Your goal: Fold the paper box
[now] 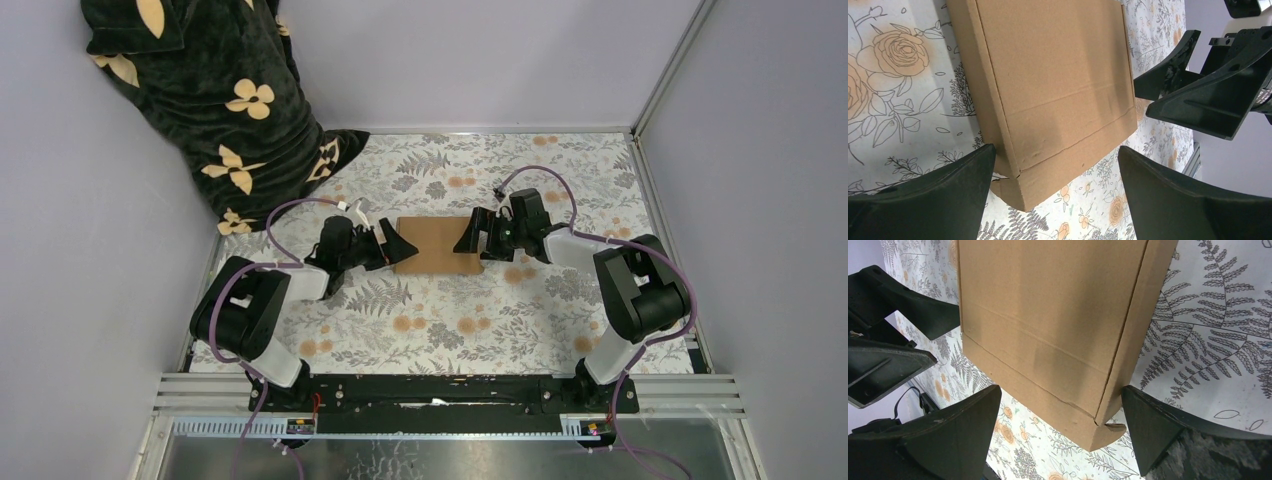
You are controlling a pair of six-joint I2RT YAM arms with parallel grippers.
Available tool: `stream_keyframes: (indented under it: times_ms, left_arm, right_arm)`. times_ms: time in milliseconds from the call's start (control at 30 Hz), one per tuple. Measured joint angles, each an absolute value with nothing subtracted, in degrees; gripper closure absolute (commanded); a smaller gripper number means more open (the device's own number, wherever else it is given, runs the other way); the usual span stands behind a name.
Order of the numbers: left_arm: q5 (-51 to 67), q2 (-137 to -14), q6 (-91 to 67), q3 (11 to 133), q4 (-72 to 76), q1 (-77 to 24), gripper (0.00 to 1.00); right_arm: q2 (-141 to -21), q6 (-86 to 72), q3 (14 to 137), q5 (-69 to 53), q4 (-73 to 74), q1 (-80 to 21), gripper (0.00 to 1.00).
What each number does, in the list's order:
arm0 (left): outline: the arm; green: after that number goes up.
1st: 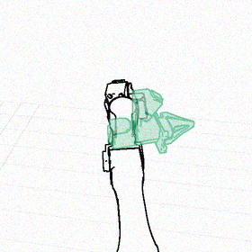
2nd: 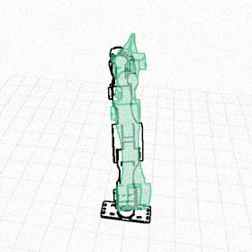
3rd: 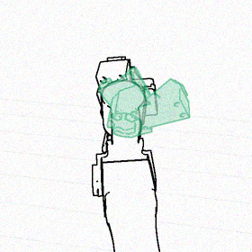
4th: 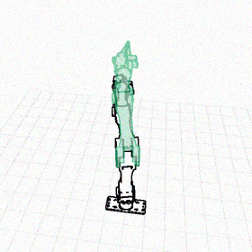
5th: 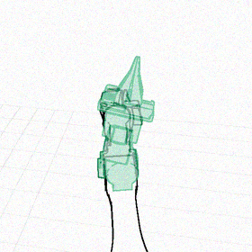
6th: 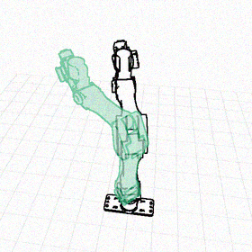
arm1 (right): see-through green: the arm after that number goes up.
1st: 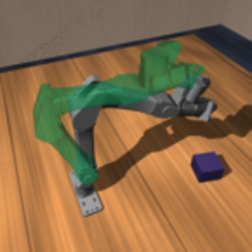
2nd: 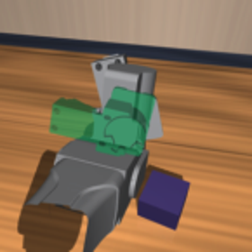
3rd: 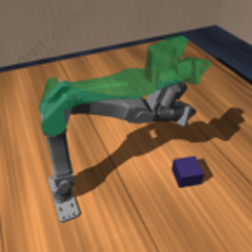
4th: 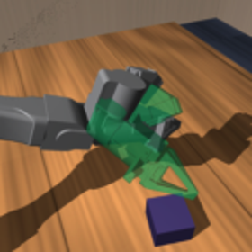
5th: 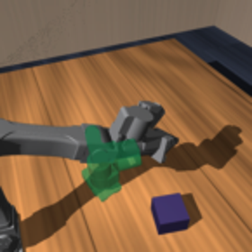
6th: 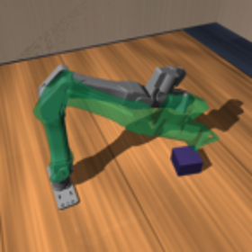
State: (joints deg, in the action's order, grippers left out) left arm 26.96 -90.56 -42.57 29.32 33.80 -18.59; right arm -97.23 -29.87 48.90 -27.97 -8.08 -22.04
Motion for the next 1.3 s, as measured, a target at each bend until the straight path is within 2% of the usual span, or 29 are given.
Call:
stream_keyframes:
  times_ms: [333,1300]
  left_arm:
    - [26.2,-88.0,-42.6,29.3,32.3,-19.8,0.01]
    - [25.3,-71.7,-43.0,29.3,21.6,-21.6,0.01]
  right_arm:
    - [-95.7,-29.8,48.9,-27.6,-7.3,-21.7,0.02]
    - [-79.8,-30.5,48.1,-27.7,-0.9,-21.6,0.01]
